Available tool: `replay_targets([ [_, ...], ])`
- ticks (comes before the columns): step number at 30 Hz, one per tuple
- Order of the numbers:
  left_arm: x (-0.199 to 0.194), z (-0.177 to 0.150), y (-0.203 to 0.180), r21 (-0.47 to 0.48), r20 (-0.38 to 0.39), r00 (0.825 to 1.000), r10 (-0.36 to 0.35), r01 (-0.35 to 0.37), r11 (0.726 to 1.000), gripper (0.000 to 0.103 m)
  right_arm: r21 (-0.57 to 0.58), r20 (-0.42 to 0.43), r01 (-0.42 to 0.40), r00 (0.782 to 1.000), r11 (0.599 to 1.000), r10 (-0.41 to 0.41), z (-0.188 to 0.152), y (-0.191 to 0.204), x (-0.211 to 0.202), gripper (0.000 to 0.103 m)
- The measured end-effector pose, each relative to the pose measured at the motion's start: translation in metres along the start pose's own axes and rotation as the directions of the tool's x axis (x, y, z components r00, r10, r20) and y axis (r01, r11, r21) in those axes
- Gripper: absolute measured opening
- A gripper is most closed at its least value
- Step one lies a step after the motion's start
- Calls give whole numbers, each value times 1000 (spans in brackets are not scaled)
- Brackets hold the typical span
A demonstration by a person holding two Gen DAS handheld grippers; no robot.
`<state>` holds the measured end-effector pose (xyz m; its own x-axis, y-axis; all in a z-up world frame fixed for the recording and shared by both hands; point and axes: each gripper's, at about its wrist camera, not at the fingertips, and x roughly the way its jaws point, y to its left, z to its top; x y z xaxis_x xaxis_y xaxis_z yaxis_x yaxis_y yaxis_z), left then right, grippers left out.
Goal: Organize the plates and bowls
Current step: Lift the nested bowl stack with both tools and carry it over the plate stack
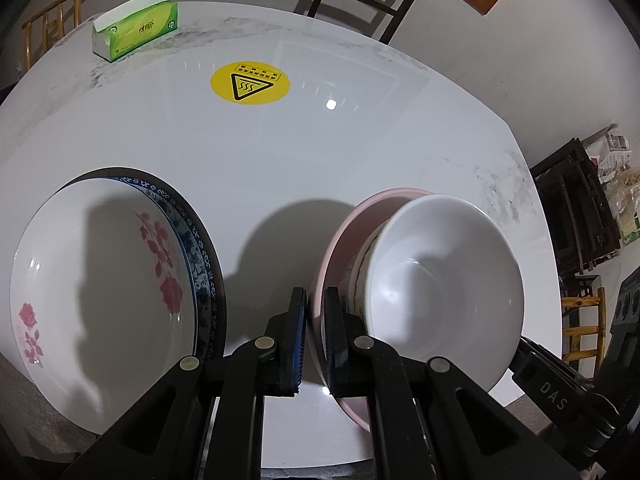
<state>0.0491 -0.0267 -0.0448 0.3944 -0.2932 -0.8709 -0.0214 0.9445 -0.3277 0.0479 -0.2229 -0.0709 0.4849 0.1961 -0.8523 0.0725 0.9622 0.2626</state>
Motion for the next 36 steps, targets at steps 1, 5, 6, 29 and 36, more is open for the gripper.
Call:
replay_targets([
  [1, 0, 0, -1, 3, 1, 1000, 1, -1, 1000, 4, 1, -1, 0, 1000, 1000, 0, 0, 0, 0, 11],
  [5, -1, 0, -1, 4, 2, 1000, 1, -1, 1000, 4, -1, 0, 5, 1000, 1000, -5, 1, -1, -2, 11],
  [6, -1, 0, -1, 4, 4, 1000, 2, -2, 1000, 4, -1, 0, 5, 1000, 1000, -5, 1, 0, -2, 11],
  [29, -20, 0, 2, 20, 46, 999, 0, -1, 1000, 4, -39, 26, 8, 1000, 999, -7, 2, 13, -15, 11],
  [36, -34, 1, 8, 12, 67, 998, 3, -3, 1000, 4, -67, 29, 2, 1000, 998, 0, 0, 25, -23, 11],
])
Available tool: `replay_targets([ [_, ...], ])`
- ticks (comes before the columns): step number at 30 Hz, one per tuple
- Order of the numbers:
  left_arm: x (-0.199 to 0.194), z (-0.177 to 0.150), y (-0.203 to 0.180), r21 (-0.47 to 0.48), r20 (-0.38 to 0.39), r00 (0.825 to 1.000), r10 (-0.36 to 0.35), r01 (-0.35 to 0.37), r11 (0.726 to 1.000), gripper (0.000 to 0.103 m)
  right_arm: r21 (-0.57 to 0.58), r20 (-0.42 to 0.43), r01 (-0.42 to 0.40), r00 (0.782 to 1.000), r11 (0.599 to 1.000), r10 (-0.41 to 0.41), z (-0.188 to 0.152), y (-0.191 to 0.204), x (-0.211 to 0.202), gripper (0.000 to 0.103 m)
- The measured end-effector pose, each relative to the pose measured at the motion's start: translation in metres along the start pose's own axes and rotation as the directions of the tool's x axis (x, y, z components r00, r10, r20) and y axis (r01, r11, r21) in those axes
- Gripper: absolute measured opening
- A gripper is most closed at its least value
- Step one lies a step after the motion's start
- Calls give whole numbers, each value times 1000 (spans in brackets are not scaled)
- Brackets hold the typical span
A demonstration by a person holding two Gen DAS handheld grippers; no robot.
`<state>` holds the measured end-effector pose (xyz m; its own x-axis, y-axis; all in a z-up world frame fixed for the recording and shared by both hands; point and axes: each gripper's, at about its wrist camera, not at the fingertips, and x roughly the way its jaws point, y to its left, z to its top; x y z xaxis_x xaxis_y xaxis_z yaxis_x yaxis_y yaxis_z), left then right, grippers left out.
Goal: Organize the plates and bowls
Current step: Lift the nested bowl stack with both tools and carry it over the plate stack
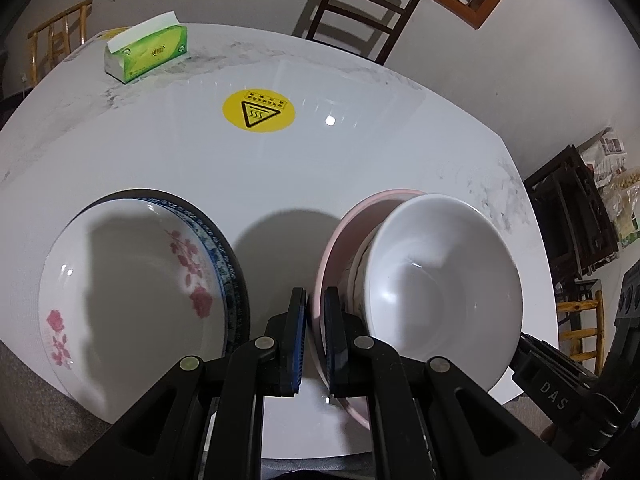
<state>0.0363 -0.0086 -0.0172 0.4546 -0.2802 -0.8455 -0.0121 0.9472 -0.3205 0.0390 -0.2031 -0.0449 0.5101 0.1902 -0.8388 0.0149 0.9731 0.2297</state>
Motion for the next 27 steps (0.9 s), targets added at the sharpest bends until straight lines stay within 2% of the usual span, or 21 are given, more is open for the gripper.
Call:
replay_targets([
  [27, -48, 8, 45, -65, 74, 995, 63, -58, 996, 4, -123, -2, -59, 998, 991, 59, 14, 70, -5, 11],
])
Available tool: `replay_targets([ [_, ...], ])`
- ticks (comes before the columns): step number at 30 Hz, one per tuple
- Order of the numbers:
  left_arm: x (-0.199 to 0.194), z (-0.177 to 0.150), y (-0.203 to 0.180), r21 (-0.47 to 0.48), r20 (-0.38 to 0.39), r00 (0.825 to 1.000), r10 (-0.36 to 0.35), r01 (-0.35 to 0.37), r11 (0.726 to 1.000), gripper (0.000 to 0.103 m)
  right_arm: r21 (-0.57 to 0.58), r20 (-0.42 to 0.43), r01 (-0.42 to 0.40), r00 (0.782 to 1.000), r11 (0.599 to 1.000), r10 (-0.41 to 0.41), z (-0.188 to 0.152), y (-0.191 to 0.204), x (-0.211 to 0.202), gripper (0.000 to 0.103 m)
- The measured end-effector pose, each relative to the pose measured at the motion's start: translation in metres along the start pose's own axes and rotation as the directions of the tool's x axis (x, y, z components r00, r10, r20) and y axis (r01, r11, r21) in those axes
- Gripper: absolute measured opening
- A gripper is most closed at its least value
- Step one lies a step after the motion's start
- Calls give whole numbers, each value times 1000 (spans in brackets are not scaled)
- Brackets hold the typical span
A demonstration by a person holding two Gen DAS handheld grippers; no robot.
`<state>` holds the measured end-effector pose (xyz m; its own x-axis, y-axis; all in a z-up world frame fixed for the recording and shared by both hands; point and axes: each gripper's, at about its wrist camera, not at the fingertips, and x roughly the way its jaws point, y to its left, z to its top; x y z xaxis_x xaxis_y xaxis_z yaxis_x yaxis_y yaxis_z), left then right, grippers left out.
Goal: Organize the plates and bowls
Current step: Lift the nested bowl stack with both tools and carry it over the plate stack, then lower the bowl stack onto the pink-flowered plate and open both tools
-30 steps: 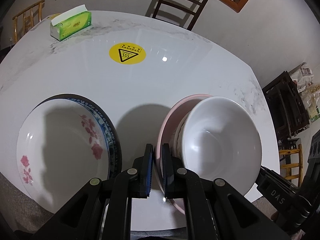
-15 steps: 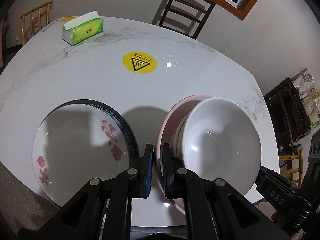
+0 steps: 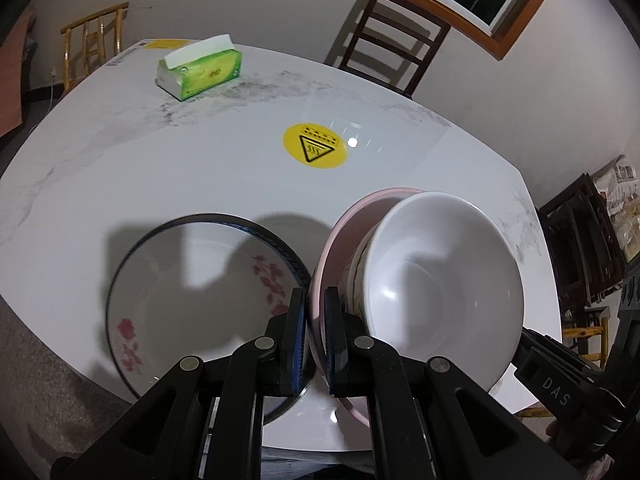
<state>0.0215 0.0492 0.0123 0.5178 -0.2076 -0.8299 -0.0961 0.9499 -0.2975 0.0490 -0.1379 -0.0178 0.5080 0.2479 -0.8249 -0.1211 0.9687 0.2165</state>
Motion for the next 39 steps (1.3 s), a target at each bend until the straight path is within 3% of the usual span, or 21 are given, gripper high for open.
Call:
replay_targets([
  [25, -36, 1, 80, -127, 42, 995, 87, -81, 989, 5, -138, -70, -85, 995, 987, 76, 1, 83, 25, 11],
  [39, -36, -4, 109, -176, 34, 993, 117, -109, 978, 5, -182, -108, -100, 991, 978, 81, 0, 111, 43, 11],
])
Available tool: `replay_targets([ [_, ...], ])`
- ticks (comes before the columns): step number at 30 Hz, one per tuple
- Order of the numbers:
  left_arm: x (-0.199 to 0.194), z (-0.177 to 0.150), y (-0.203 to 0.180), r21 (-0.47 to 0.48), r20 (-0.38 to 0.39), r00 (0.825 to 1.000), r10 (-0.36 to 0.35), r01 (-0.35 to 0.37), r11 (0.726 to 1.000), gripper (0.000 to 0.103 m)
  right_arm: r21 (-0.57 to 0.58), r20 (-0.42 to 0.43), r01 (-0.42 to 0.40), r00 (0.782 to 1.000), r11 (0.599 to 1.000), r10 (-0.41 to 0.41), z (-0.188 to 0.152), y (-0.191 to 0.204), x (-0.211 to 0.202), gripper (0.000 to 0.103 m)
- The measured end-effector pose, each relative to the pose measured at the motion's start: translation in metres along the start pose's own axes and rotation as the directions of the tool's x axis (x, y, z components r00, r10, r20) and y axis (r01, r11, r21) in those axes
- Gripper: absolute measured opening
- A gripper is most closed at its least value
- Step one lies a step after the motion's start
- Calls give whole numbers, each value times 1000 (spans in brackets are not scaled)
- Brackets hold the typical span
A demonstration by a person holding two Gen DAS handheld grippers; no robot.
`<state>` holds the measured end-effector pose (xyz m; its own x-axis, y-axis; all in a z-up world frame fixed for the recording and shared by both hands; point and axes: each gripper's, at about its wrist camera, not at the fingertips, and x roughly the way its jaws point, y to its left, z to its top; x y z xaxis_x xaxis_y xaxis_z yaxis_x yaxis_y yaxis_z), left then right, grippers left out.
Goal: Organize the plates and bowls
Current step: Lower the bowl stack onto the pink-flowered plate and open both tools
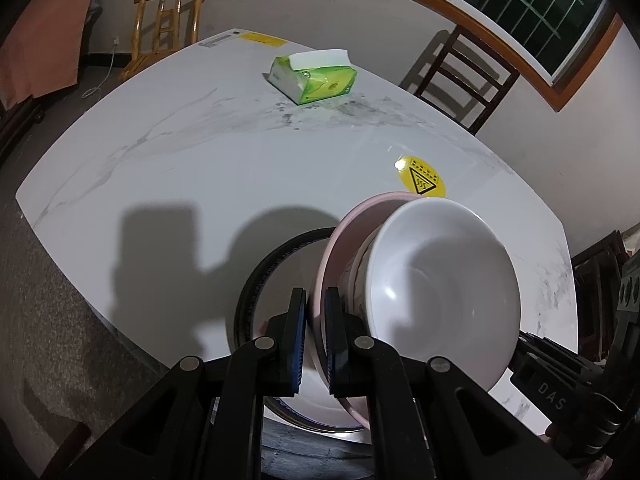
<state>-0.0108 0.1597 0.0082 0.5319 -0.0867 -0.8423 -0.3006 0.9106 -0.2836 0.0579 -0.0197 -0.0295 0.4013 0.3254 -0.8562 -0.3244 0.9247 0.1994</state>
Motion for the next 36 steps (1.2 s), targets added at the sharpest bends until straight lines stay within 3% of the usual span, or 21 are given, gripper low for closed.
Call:
replay_targets([
  [21, 21, -2, 17, -28, -37, 999, 10, -11, 1000, 4, -8, -44, 12, 999, 1000, -13, -1, 8, 24, 11],
  [36, 26, -4, 24, -29, -33, 999, -4, 3, 1000, 4, -27, -23, 34, 999, 999, -35, -2, 11, 23, 13],
])
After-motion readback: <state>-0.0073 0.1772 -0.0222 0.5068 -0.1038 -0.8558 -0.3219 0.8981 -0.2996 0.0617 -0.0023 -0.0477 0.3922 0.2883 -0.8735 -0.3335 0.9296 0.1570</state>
